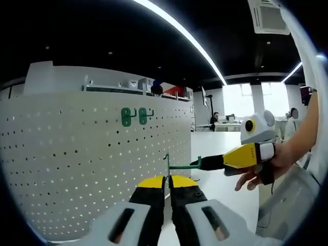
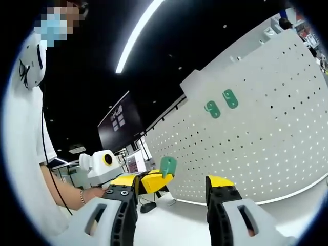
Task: Insert the hook assembly into the mounting plate slot until the hook locks in place.
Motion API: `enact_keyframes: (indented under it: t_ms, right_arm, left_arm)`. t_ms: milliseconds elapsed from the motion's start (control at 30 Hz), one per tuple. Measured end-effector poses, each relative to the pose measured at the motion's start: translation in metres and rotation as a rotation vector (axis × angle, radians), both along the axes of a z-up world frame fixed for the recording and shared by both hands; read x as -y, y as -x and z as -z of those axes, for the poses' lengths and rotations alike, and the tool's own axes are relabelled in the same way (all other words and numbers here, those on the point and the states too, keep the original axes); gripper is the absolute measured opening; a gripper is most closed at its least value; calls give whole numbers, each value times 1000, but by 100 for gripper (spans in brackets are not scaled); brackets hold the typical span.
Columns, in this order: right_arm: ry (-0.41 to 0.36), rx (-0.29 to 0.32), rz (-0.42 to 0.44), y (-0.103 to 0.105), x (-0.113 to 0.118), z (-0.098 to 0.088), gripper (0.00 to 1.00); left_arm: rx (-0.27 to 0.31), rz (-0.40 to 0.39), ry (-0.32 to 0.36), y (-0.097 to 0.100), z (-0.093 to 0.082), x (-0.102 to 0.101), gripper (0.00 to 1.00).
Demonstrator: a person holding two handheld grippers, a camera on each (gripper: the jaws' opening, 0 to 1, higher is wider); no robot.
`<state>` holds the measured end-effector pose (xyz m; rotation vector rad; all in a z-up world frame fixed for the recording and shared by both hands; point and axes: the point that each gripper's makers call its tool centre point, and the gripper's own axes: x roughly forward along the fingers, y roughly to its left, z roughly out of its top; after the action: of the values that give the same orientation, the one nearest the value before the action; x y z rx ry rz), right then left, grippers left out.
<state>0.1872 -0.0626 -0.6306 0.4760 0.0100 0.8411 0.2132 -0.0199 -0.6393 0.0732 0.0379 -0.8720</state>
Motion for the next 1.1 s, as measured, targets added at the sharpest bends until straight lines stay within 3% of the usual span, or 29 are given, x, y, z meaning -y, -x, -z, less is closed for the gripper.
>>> enact_keyframes:
  t_ms: [467, 700, 1100]
  right_arm:
    - [-21, 0, -24, -4, -17, -6, 48]
    - [-40, -9, -40, -5, -22, -9, 39]
    - [-39, -29, -51, -7, -30, -6, 33]
  left_arm:
    - [-6, -11, 4, 4, 2, -1, 3]
    - [-8, -12, 3, 6, 2, -1, 3]
    - [-6, -1, 9, 9, 1, 2, 3]
